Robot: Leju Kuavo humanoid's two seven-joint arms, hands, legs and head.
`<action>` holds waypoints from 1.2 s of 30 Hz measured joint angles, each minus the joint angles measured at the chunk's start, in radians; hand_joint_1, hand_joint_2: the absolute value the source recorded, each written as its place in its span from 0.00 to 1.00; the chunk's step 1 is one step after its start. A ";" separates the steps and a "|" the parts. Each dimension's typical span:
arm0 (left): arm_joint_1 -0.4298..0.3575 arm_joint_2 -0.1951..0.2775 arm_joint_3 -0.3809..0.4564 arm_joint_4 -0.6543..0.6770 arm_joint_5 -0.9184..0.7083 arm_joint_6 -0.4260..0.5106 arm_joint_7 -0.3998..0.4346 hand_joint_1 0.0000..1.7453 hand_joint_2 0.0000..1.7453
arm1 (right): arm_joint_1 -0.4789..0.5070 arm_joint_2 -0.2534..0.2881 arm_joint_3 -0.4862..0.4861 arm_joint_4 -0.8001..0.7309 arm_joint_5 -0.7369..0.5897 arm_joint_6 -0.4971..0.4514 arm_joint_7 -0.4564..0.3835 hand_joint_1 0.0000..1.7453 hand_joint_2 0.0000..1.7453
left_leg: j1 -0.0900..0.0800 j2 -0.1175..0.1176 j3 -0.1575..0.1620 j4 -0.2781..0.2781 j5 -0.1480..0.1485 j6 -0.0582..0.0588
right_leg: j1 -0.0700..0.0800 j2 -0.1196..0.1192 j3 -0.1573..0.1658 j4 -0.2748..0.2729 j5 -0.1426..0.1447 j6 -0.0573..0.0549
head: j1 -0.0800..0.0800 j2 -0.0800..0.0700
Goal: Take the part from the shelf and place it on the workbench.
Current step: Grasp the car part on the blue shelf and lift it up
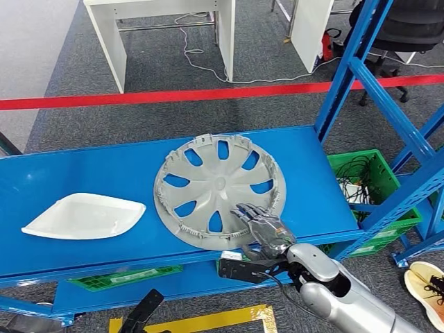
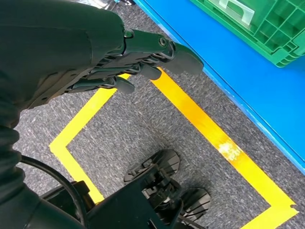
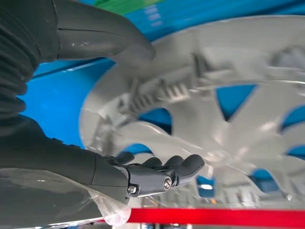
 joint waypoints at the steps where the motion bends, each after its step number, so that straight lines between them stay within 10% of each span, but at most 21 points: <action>1: -0.001 0.000 0.000 0.000 0.000 0.000 0.001 0.00 1.00 | 0.000 -0.002 -0.001 0.002 0.002 0.006 0.004 0.00 1.00 | 0.000 0.000 0.000 0.000 0.000 0.000 | 0.000 0.000 0.000 0.000 0.000 0.000 | 0.000 0.000; 36: -0.013 0.002 0.000 0.000 -0.009 -0.030 0.008 0.00 1.00 | -0.239 -0.027 0.199 0.099 -0.097 0.298 -0.094 0.00 1.00 | 0.000 0.000 0.000 0.000 0.000 0.000 | 0.000 0.000 0.000 0.000 0.001 0.000 | 0.000 0.000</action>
